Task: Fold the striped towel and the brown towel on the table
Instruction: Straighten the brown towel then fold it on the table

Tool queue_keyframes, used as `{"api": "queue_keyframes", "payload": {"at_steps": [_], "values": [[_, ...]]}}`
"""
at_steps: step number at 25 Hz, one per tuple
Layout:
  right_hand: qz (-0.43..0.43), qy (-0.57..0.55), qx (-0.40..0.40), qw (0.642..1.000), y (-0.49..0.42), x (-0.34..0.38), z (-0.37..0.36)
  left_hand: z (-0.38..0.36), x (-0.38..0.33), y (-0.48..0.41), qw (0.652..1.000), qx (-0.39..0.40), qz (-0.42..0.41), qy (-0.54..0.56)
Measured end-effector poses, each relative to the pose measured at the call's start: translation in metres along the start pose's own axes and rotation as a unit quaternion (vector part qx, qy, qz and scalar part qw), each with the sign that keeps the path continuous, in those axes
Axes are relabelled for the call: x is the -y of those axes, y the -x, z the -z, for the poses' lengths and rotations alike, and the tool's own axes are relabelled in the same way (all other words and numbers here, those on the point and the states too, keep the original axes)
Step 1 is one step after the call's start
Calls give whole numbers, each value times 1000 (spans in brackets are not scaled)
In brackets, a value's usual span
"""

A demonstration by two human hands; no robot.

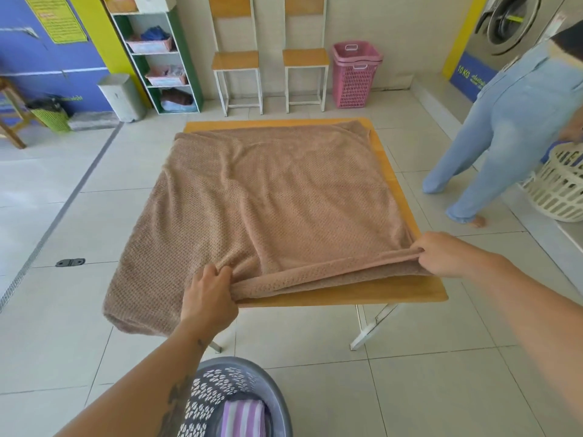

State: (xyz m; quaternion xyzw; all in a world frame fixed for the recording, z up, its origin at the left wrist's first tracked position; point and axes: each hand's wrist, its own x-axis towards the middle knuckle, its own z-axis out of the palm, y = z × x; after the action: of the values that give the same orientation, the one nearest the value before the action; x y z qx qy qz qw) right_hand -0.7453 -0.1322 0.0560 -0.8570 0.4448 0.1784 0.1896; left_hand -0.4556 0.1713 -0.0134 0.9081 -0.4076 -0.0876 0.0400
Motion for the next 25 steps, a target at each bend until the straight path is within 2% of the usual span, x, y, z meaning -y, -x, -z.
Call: {"api": "queue_keyframes", "payload": {"at_steps": [3, 6, 9, 12, 14, 19, 22, 25], "values": [[-24, 33, -53, 998, -7, 5, 1, -4, 13, 6, 998, 12, 46, 46], [-79, 102, -81, 988, -5, 14, -6, 1, 12, 7, 979, -15, 100, 179], [-23, 208, -73, 975, 1, 38, -34, 4, 11, 8, 966, -23, 91, 241], [83, 184, -117, 972, 7, 76, -71, 9, 7, 8, 977, -9, 39, 211], [120, 171, -107, 972, 10, 102, -92, 15, 8, 3, 986, 0, 16, 169], [91, 123, -108, 982, 2, 113, -98, 27, 26, -1, 991, 25, -69, 115], [120, 17, -92, 988, 0, 98, -72, 24, 49, 4, 995, 48, -50, 75], [124, 28, -141, 982, 1, 88, -36, 13, 79, 18, 999, 51, 11, 8]]}}
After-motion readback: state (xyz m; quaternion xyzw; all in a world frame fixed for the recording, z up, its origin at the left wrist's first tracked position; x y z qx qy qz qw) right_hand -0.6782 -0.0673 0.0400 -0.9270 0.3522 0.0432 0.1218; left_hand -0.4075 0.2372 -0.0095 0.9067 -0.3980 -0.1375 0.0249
